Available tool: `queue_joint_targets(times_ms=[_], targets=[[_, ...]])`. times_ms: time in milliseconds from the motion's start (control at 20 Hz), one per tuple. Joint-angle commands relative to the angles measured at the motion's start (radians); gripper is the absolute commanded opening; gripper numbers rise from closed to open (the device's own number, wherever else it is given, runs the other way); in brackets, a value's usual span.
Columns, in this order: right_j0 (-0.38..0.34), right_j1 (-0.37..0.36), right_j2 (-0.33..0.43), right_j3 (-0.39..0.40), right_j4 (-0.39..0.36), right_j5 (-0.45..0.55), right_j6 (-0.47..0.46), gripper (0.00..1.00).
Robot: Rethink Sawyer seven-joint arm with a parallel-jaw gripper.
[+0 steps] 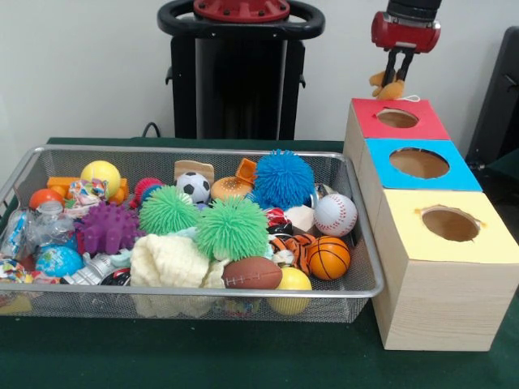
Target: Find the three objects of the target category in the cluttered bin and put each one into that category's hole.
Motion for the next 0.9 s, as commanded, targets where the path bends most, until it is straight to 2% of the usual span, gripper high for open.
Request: queue_joint_targets(times_ms=[50, 150, 400, 650, 800, 900], targets=[[0.025, 0.024, -0.07, -0.17, 0.059, 0.159, 0.214, 0.0], [0.015, 0.009, -0.068, -0.171, 0.047, 0.185, 0.201, 0.0], [-0.035, -0.017, -0.019, -0.152, 0.041, 0.118, 0.181, 0.0], [-0.047, -0.027, -0.004, -0.158, 0.045, 0.117, 0.184, 0.0], [-0.063, -0.026, 0.021, -0.143, 0.041, 0.003, 0.194, 0.0], [-0.07, -0.02, 0.033, -0.137, 0.043, -0.036, 0.206, 0.0]])
